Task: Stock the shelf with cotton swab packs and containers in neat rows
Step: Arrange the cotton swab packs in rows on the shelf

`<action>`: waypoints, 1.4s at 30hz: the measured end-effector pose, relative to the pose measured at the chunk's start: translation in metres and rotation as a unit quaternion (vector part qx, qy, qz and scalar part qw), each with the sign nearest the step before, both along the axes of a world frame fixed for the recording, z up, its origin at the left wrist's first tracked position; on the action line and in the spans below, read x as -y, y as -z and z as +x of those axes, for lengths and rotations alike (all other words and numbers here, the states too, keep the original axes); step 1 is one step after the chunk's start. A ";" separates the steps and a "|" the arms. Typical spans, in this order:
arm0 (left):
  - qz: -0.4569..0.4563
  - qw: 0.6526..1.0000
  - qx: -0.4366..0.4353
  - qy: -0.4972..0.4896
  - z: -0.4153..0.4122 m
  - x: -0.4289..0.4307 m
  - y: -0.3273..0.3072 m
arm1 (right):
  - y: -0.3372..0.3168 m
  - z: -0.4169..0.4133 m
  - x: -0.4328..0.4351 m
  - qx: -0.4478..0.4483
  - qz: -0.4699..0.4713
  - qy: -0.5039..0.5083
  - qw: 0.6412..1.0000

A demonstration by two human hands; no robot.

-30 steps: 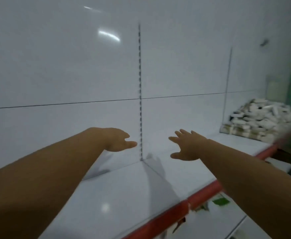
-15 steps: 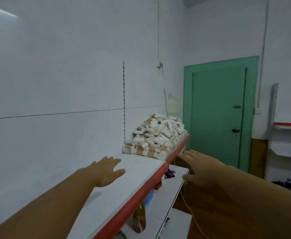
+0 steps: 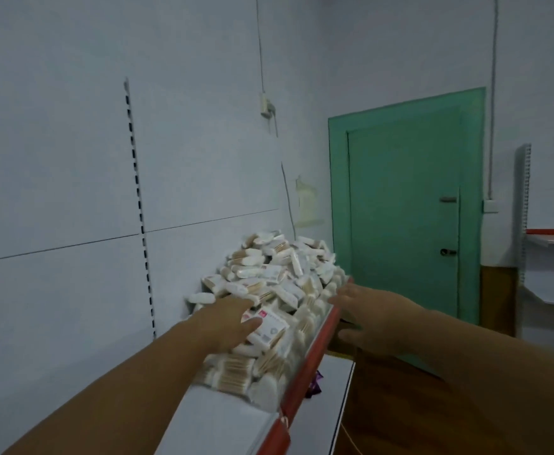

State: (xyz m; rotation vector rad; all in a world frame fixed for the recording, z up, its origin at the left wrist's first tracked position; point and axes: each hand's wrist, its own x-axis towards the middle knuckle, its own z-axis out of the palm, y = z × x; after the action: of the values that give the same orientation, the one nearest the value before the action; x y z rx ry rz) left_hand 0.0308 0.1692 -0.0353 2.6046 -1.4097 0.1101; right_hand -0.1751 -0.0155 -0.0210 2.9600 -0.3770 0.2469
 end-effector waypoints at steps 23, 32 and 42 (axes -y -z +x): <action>-0.114 0.984 0.093 -0.105 0.140 0.168 -0.032 | -0.042 0.277 0.261 0.138 -0.046 -0.263 0.954; -0.119 0.976 0.096 -0.154 0.174 0.208 -0.059 | -0.079 0.405 0.271 0.122 0.137 -0.318 0.930; -0.296 0.900 0.031 -0.318 0.159 0.226 -0.052 | -0.094 0.475 0.269 -0.007 0.227 -0.431 0.873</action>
State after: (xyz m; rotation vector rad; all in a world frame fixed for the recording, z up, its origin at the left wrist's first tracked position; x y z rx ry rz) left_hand 0.1899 -0.0564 0.0170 2.4028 -0.3679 0.6034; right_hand 0.2994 -0.2850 0.0731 3.3562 1.0700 0.2448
